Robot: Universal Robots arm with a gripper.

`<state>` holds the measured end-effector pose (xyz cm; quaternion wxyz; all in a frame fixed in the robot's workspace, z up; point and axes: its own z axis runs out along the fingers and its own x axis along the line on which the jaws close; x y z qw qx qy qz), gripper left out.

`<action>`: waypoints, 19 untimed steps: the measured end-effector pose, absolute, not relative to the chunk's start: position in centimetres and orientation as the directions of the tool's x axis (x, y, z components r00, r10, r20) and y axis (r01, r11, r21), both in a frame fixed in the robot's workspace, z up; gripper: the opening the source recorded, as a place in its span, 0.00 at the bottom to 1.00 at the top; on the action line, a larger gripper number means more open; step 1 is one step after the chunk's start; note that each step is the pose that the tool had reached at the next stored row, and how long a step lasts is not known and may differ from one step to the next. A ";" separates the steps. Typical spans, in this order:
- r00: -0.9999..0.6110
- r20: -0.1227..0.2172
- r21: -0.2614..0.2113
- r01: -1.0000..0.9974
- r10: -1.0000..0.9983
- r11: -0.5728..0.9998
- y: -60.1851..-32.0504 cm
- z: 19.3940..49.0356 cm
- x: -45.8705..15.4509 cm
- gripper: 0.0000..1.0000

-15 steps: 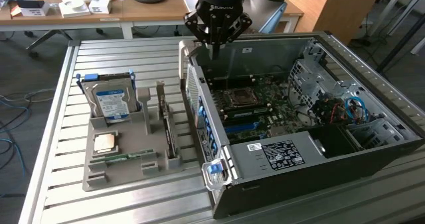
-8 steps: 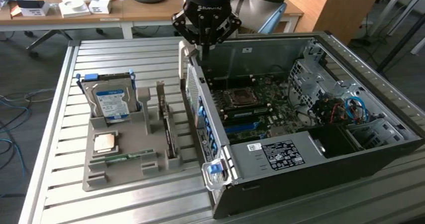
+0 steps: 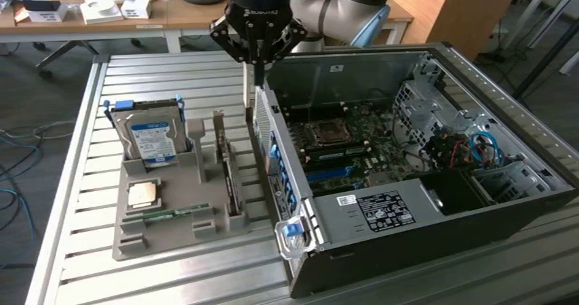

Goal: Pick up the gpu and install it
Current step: 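Reach for the gpu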

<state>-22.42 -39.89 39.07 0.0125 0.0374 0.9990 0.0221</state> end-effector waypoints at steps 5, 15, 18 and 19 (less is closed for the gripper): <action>-0.997 -0.023 0.045 0.074 0.075 0.996 -39.9 38.9 -24.2 0.11; -0.997 -0.023 0.045 0.074 0.075 0.996 -39.9 38.7 -27.0 0.11; -0.997 -0.023 0.045 0.074 0.075 0.996 -39.9 38.6 -27.3 0.11; -0.997 -0.023 0.045 0.074 0.075 0.996 -39.9 38.6 -27.3 0.11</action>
